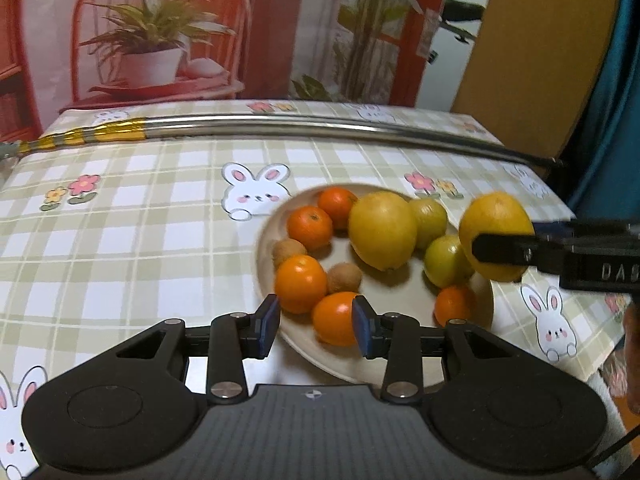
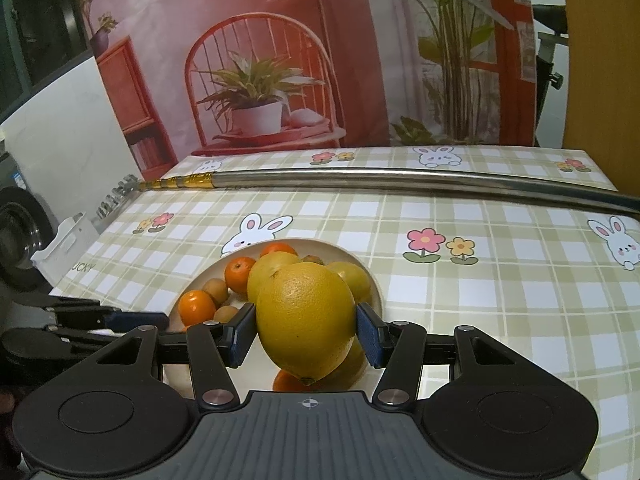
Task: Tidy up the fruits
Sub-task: 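Lower the yellow citrus into the plate and open the right tool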
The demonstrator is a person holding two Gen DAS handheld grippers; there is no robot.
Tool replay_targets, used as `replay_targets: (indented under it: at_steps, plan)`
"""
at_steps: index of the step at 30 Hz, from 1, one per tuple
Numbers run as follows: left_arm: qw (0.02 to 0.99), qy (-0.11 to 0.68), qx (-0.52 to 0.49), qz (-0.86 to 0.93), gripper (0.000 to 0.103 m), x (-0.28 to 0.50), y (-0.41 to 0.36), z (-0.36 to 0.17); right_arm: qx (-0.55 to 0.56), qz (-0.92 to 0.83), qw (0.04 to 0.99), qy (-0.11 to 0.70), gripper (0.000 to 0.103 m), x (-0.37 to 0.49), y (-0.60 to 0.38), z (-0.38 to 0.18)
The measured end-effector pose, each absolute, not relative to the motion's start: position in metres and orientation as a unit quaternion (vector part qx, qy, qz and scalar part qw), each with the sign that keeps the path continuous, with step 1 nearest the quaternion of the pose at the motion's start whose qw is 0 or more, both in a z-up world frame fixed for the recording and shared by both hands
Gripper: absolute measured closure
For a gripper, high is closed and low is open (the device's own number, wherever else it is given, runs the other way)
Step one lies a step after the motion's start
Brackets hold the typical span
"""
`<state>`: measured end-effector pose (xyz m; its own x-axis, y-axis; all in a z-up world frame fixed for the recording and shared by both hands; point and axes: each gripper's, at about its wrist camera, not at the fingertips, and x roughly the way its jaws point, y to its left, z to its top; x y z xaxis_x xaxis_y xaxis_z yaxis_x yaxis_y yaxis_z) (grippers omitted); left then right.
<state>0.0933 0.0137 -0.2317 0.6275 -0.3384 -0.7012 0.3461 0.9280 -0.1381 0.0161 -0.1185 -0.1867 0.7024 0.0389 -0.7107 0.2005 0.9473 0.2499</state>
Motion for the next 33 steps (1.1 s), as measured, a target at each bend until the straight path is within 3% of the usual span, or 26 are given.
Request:
replay_targets:
  at_steps: [14,33]
  plan:
    - [0.921,0.362,-0.023,-0.141,0.059,0.093,0.052,-0.205,0.141,-0.025,0.894,0.425,0.053,0.036,-0.094,-0.186]
    - [0.920,0.361,-0.055,-0.141,0.059,0.090,0.069,-0.211,0.117,-0.020,0.872,0.476,0.053,0.069,-0.058,-0.208]
